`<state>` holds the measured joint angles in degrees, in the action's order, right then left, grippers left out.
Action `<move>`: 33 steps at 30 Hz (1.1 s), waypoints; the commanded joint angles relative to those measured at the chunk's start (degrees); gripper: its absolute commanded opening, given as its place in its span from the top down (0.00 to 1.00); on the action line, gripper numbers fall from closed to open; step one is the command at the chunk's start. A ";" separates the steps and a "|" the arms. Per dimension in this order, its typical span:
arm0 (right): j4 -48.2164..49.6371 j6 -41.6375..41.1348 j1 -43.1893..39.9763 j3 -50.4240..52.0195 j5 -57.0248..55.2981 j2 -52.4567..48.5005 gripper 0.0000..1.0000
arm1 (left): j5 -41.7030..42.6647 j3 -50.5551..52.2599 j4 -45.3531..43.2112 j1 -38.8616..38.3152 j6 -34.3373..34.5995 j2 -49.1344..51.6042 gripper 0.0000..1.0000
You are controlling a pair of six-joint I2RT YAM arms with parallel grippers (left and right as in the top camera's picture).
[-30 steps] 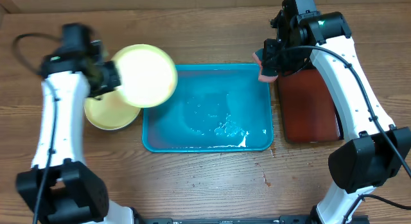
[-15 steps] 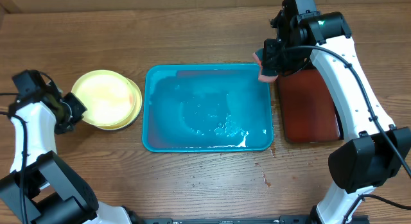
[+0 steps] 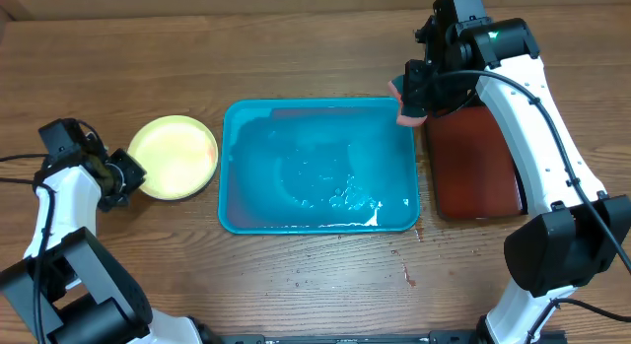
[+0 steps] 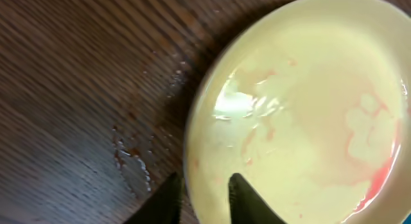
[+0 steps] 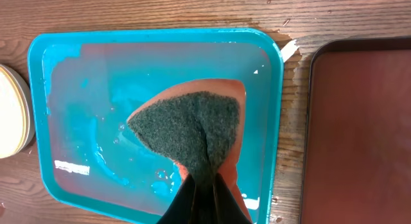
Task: Clean dirty plates on tray and stack at the side
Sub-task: 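Release the yellow plate and raise left gripper above the stack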
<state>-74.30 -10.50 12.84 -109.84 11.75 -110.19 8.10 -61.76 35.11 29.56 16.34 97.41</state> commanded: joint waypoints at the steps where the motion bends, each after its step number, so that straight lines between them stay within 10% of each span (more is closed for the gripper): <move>1: 0.26 -0.22 0.09 -1.14 0.28 1.33 0.96 | 3.56 0.50 -0.02 -1.79 -2.34 -1.05 0.69; 25: 0.28 -7.50 -6.29 4.50 -25.27 -0.85 0.96 | 4.96 -18.88 12.39 -27.43 -9.07 -1.16 0.44; 33: 16.74 7.48 -7.04 22.38 -25.22 -0.90 0.96 | -0.70 -18.88 8.76 -34.86 -9.09 -1.16 0.33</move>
<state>-60.20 -10.35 6.02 -92.25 -12.27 -110.45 10.59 -79.79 44.49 -4.45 8.34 97.34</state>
